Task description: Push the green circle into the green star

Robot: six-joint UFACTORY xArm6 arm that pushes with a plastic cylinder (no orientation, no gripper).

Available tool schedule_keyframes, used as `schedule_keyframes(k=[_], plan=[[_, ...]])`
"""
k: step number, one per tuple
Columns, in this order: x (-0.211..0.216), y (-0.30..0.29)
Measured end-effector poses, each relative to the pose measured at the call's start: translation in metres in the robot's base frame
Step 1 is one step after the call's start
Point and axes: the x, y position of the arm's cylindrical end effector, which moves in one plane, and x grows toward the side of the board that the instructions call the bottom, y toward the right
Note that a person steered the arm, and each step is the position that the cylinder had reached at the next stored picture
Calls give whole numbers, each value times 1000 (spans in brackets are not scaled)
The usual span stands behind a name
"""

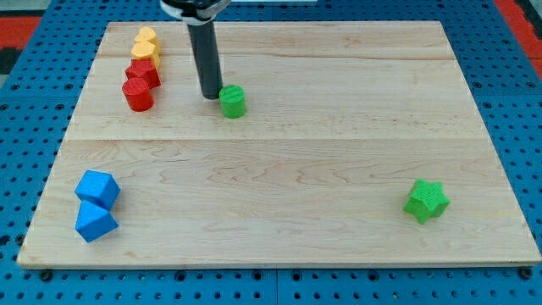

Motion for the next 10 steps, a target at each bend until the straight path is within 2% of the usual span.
schedule_keyframes(k=[1, 2, 3, 4, 5, 6, 8, 10], plan=[[8, 23], [47, 44], [67, 36], [68, 4], [99, 32], [119, 91], [105, 140], [155, 187]])
